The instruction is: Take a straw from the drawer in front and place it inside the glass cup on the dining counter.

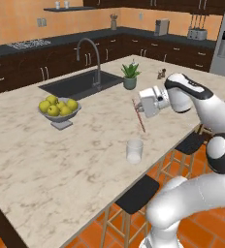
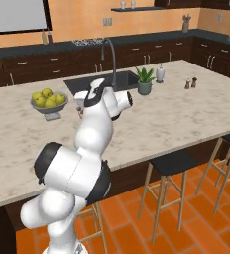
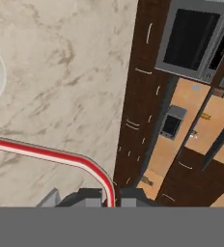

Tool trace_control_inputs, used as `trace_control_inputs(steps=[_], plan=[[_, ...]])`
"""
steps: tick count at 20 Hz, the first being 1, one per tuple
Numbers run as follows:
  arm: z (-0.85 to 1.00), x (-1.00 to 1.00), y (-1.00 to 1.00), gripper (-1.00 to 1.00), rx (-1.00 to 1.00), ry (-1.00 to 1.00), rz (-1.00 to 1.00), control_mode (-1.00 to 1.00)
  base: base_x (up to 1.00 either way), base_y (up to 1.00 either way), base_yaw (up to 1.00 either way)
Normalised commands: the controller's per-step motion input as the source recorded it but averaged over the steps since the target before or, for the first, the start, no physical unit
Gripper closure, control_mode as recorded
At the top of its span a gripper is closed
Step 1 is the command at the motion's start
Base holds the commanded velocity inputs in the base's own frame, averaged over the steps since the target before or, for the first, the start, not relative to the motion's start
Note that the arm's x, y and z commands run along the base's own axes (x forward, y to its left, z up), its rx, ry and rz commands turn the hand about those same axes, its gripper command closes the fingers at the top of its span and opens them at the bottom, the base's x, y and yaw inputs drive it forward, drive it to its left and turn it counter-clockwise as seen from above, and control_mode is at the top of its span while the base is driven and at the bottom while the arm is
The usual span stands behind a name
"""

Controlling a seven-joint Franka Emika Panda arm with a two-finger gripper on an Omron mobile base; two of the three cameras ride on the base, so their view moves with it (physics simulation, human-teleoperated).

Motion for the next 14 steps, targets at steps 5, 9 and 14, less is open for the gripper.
trace_control_inputs(steps=[5, 9, 14], plan=[[-0.07, 0.24, 0.15, 1.0, 0.0, 0.19, -0.02, -1.0, 0.0, 0.0, 0.0], [-0.22, 0.0, 0.12, 1.0, 0.0, 0.29, 0.0, -1.0, 0.0, 0.0, 0.0], [-0.42, -0.02, 0.07, 1.0, 0.0, 0.09, 0.0, -1.0, 0.0, 0.0, 0.0]])
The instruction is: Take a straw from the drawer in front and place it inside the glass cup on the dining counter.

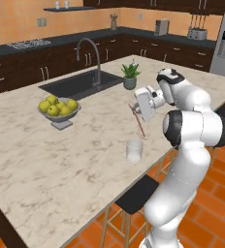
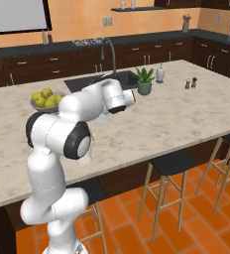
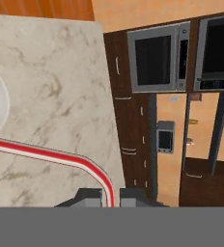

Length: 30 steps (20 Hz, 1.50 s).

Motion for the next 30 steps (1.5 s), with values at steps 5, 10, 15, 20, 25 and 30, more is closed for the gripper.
trace_control_inputs(steps=[5, 10, 15, 20, 25, 30], plan=[[-0.09, -0.2, 0.3, 1.0, 0.0, 0.07, 0.0, -1.0, 0.0, 0.0, 0.0], [0.0, -0.29, 0.36, 1.0, 0.0, 0.13, 0.0, -1.0, 0.0, 0.0, 0.0], [-0.04, -0.18, 0.24, 1.0, 0.0, 0.05, 0.0, -1.0, 0.0, 0.0, 0.0], [-0.36, 0.25, 0.05, 1.0, 0.0, -0.06, 0.02, -1.0, 0.0, 0.0, 0.0], [-0.53, 0.42, 0.0, 1.0, 0.0, -0.09, 0.07, -1.0, 0.0, 0.0, 0.0], [-0.35, 0.4, 0.0, 1.0, 0.0, -0.06, 0.08, -1.0, 0.0, 0.0, 0.0]])
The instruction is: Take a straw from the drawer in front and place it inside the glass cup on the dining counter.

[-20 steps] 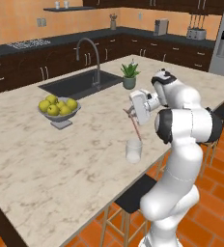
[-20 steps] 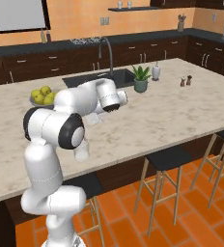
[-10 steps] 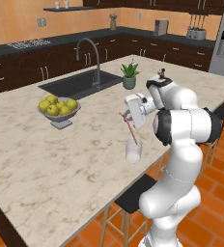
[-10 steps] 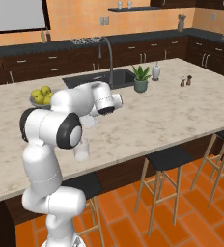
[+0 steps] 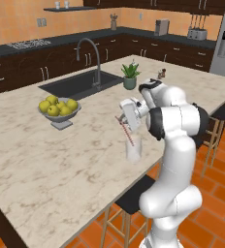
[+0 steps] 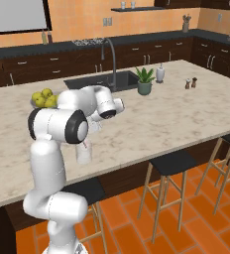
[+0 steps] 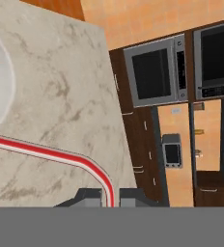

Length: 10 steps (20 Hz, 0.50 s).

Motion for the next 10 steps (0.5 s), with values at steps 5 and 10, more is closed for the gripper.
trace_control_inputs(steps=[5, 10], plan=[[-0.23, 0.02, -0.24, 1.0, 0.03, -0.12, 0.1, -1.0, 0.0, 0.0, 0.0], [-0.02, -0.72, -0.46, 1.0, 0.12, -0.27, 0.13, -1.0, 0.0, 0.0, 0.0]])
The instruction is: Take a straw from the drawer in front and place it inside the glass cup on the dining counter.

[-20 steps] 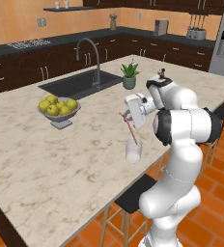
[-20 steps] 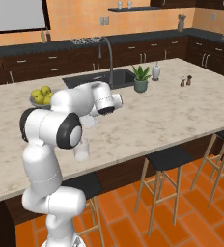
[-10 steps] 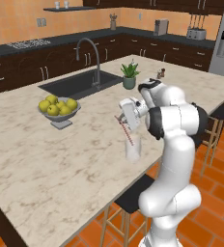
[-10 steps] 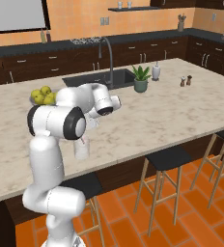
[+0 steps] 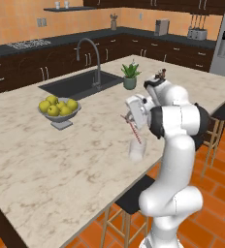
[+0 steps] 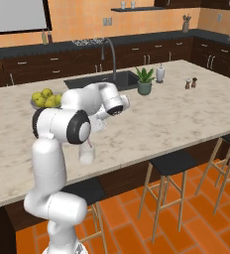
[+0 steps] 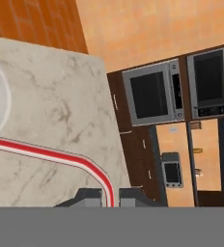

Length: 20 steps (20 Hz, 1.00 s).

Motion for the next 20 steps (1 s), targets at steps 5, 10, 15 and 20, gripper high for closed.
trace_control_inputs(steps=[5, 10, 15, 20], plan=[[-0.3, -0.7, -0.19, 1.0, 0.05, -0.28, 0.1, -1.0, 0.0, 0.0, 0.0], [-0.77, -0.05, 0.0, 1.0, 0.0, -0.22, 0.14, -1.0, 0.0, 0.0, 0.0], [-0.49, 0.06, -0.49, -1.0, 0.12, -0.24, 0.17, -1.0, 0.0, 0.0, 0.0], [-0.17, 0.0, -0.9, -1.0, 0.27, -0.31, 0.19, -1.0, 0.0, 0.0, 0.0]])
